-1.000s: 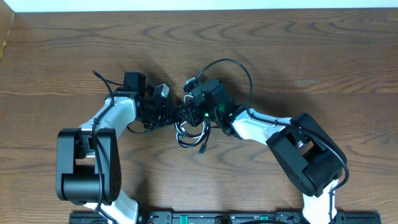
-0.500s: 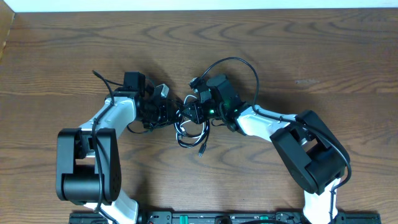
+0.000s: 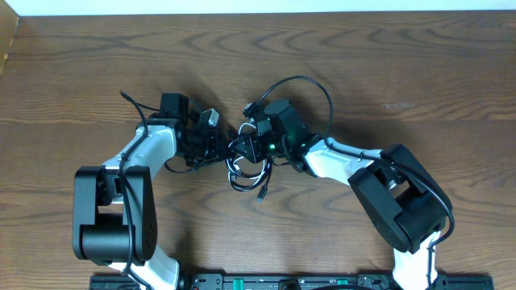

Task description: Untangle cables

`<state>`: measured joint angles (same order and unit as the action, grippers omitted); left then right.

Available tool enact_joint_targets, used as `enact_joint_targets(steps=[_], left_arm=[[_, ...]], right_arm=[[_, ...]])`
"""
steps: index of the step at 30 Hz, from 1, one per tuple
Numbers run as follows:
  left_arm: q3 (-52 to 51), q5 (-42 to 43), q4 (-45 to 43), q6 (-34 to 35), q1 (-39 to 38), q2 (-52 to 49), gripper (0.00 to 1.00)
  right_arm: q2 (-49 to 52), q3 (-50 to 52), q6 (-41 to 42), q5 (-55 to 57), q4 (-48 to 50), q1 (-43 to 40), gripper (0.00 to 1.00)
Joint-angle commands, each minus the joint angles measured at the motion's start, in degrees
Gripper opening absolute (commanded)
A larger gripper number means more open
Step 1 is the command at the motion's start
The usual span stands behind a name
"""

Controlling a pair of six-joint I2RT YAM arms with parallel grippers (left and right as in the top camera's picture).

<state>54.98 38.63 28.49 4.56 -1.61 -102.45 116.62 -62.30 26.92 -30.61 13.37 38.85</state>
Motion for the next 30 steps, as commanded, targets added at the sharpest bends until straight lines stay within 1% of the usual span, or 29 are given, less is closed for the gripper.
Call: enact_joint_targets(steps=[1,4,14,19,30], left_arm=[[-0.61,-0.55,0.17,0.24,0.24,-0.5,0.07],[-0.61,-0.52,0.2,0.24,0.24,-0.5,0.07],[-0.61,-0.5,0.22,0.26,0.17,-0.5,0.08],[-0.61,-0.5,0.09,0.24,-0.96,-0.5,0.07],[-0.61,-0.55,-0.28,0.24,-1.38,-0.5,0.07]], right_arm=[[-1.16,-0.59,-0.87,3.34,-0.07,0.57,0.18],[-1.16,-0.59,-0.85,3.28,-0.04,0.59,0.17],[-0.31,-0.59,-0.83,2.99,0.39,0.66,0.18],[1.16,-0.59,-0.83,-0.02,2.78,1.03,0.2],[2.97,-0.59,-0.85,1.75,2.75,1.05,0.2]])
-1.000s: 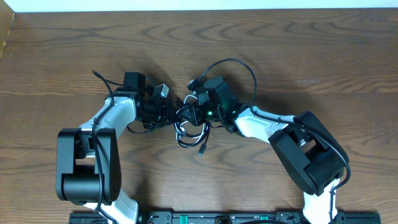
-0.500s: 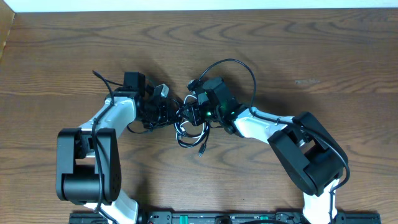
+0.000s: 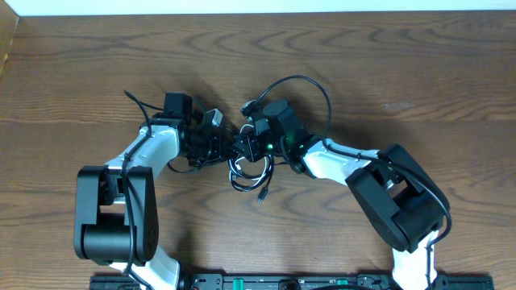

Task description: Untangle cables

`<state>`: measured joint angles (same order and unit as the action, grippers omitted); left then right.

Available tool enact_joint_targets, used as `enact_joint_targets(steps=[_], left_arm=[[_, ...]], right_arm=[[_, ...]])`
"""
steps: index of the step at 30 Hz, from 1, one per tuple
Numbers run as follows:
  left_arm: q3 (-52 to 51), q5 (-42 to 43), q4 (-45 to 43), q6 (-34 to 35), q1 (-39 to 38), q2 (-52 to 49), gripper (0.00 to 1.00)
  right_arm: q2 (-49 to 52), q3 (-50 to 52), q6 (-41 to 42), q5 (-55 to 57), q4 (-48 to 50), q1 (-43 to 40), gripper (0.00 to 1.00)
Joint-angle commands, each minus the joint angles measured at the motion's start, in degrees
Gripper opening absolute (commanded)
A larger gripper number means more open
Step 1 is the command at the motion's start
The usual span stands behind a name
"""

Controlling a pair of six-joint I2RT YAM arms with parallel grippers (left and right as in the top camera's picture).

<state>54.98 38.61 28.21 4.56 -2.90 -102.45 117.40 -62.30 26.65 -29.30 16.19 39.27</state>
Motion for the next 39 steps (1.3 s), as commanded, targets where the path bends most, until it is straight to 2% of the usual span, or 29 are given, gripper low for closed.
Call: enact_joint_targets(steps=[1,5,6,7,13,21,26,34,39], left_arm=[[-0.61,-0.52,0.0,0.24,-0.09,-0.5,0.07],[-0.61,-0.52,0.0,0.24,-0.09,-0.5,0.08],[-0.61,-0.55,-0.02,0.24,-0.09,-0.5,0.07],[-0.61,-0.55,-0.02,0.24,-0.09,-0.5,0.08],[-0.61,-4.94,0.46,0.24,-0.07,-0.5,0.07],[-0.61,-4.98,0.48,0.26,-0.02,-0.5,0.07],[-0.61,-4.57,0.46,0.24,-0.02,-0.5,0.08],[-0.59,-0.02,0.37,-2.38,-0.02,-0.5,0.08],[-0.59,0.85,0.37,-2.43,-0.02,-0.5,0.07]], right_arm=[[2.62,-0.59,-0.59,0.76,-0.04,0.63,0.2],[3.5,-0.59,-0.57,0.92,0.39,0.42,0.21],[3.5,-0.59,-0.57,0.87,0.42,0.35,0.16],[3.48,-0.59,-0.57,0.81,0.59,0.31,0.01],[0.94,-0.61,-0.28,-8.96,2.14,-2.27,0.01],[-4.72,-0.61,0.7,-17.35,-2.51,-7.02,0.01],[-6.58,-0.61,1.18,-26.1,-1.66,-10.75,0.01],[-6.62,-0.61,6.01,-31.43,0.44,-15.1,0.01],[-6.62,-0.61,8.04,-30.97,0.52,-17.09,0.01]])
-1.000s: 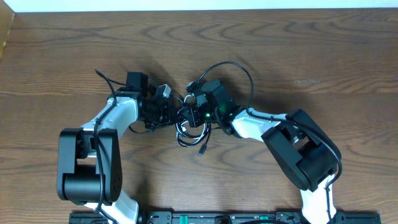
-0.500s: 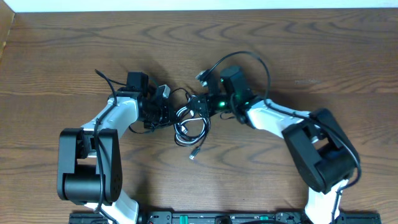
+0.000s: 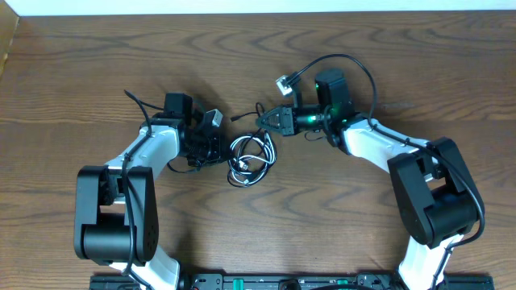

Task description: Untangle cables

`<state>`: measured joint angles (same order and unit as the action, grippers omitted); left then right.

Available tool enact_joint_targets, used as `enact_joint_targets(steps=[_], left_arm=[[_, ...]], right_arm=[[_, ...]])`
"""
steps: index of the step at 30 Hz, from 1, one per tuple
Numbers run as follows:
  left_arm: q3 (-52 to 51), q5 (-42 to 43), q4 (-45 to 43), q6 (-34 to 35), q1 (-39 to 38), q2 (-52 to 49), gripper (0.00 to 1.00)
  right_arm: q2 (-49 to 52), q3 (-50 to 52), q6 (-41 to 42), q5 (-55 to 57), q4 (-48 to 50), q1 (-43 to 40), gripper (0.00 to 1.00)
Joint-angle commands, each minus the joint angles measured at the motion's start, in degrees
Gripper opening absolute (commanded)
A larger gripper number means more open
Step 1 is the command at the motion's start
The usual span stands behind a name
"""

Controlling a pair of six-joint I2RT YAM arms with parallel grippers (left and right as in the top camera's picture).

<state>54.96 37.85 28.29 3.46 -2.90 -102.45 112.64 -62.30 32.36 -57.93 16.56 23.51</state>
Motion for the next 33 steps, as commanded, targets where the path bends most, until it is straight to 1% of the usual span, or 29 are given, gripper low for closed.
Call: enact_joint_targets(steps=[1,4,6,8,10,14,16,18,22,24,26,30,33], left_arm=[[-0.57,2.78,0.28,-1.64,-0.02,-0.5,0.08],[-0.57,8.61,0.31,-5.55,-0.02,-0.5,0.07],[-0.57,11.98,0.33,-7.63,-0.02,-0.5,0.08],[-0.57,13.2,0.33,-8.46,-0.02,-0.5,0.07],[-0.57,13.07,0.33,-8.87,-0.02,-0.5,0.07],[-0.57,10.97,0.37,-8.76,-0.02,-0.5,0.07],[-0.57,10.97,0.37,-8.74,-0.02,-0.5,0.07],[-0.57,9.84,0.39,-7.52,-0.02,-0.5,0.08],[-0.57,0.07,0.96,-1.2,-0.02,-0.5,0.07],[-0.57,-5.73,1.66,2.58,-0.02,-0.5,0.07],[-0.57,-8.81,2.1,4.87,-0.02,-0.5,0.07],[-0.57,-8.15,2.29,4.85,-0.02,-0.5,0.08],[-0.57,-5.31,2.25,4.79,-0.02,-0.5,0.08]], right_arm=[[-1.86,-0.61,2.34,-2.08,-0.02,-1.46,0.01],[-1.86,-0.61,2.34,-0.42,-0.61,-1.7,0.01],[-1.86,-0.61,2.34,2.69,-2.32,-1.75,0.01],[-1.86,-0.61,2.34,3.58,-2.97,-1.84,0.01],[-1.86,-0.61,2.36,1.84,-1.99,-1.88,0.01],[-1.86,-0.61,3.82,-8.81,7.82,-2.67,0.01],[-1.86,-0.61,6.69,-11.5,12.9,-3.37,0.01],[-1.86,-0.61,9.53,-11.8,15.82,-4.2,0.01],[-1.86,-0.61,12.68,-13.0,18.95,-5.73,0.01],[-1.86,-0.61,13.09,-12.87,18.78,-6.67,0.01],[-1.86,-0.61,13.29,-11.15,16.72,-7.87,0.01],[-1.86,-0.59,12.41,-6.25,8.98,-8.72,0.01],[-1.86,-0.59,8.07,-1.9,1.29,-8.81,0.01]])
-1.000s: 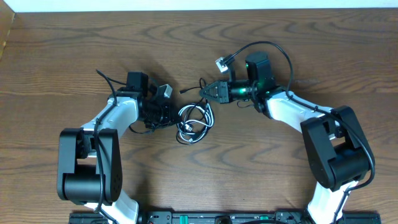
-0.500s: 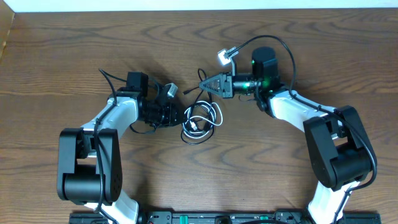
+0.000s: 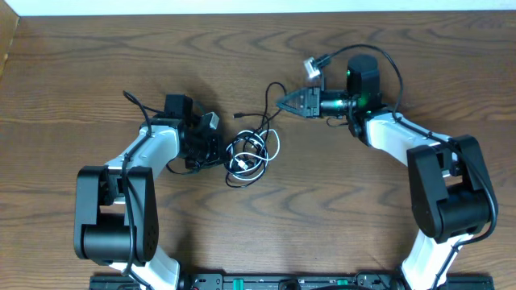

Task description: Untangle cables

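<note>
A tangle of black and white cables [image 3: 251,153] lies coiled at the table's middle. One black strand [image 3: 267,115] rises from the coil to my right gripper [image 3: 280,102], which sits up and to the right of the tangle and is shut on that strand. The loose black end [image 3: 239,117] points left above the coil. My left gripper [image 3: 216,146] lies low at the coil's left edge, touching it; its fingers look closed on the edge loops, though they are dark against the cables.
The wooden table [image 3: 97,72] reaches to a white wall along the far edge. A cardboard edge [image 3: 6,40] shows at the far left corner. Both arm bases [image 3: 113,225] stand near the front edge, on either side.
My right gripper has moved further right and slightly away, drawing the black strand out longer from the coil. The coil and my left gripper have stayed almost in place.
Both grippers first met over the tangle at the middle, and stayed close on it a second later. Then my right gripper stood off to the upper right with a black strand, the coil left beside my left gripper. Now the strand is stretched out more.
</note>
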`<state>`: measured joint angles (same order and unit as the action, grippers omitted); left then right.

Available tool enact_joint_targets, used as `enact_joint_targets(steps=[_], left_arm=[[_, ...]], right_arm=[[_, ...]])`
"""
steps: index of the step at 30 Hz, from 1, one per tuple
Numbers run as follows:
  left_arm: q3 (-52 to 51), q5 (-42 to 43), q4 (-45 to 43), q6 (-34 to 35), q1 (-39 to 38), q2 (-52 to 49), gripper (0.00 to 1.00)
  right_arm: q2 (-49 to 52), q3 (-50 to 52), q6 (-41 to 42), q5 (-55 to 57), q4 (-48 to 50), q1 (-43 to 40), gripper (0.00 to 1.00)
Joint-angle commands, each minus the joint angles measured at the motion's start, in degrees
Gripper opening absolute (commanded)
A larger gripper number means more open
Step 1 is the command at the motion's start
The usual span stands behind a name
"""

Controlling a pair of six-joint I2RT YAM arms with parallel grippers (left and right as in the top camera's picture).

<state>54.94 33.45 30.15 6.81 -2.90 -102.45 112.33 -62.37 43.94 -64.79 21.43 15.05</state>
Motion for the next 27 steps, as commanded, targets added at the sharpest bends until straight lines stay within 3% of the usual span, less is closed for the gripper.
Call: enact_joint_targets(steps=[1,10,13,18,23,27], left_arm=[[-0.55,-0.35,0.39,1.42,-0.02,-0.5,0.07],[-0.55,0.39,0.24,1.44,-0.02,-0.5,0.09],[-0.5,0.46,0.2,1.44,-0.02,-0.5,0.25],[0.48,7.41,0.44,-2.64,0.26,0.22,0.34],[0.48,14.21,0.2,-6.84,0.61,2.67,0.36],[0.48,14.08,-1.14,-6.21,0.46,3.23,0.29]], right_arm=[[-1.55,-0.52,-5.38,7.63,-7.1,-0.35,0.01],[-1.55,-0.52,-18.95,28.41,-25.79,0.55,0.01],[-1.55,-0.55,-20.76,28.81,-25.59,1.14,0.01],[-2.14,-0.57,-20.92,22.91,-20.68,2.36,0.01],[-3.06,-0.59,-20.9,21.16,-17.16,4.42,0.01],[-3.06,-0.57,-21.79,24.15,-17.4,6.43,0.01]])
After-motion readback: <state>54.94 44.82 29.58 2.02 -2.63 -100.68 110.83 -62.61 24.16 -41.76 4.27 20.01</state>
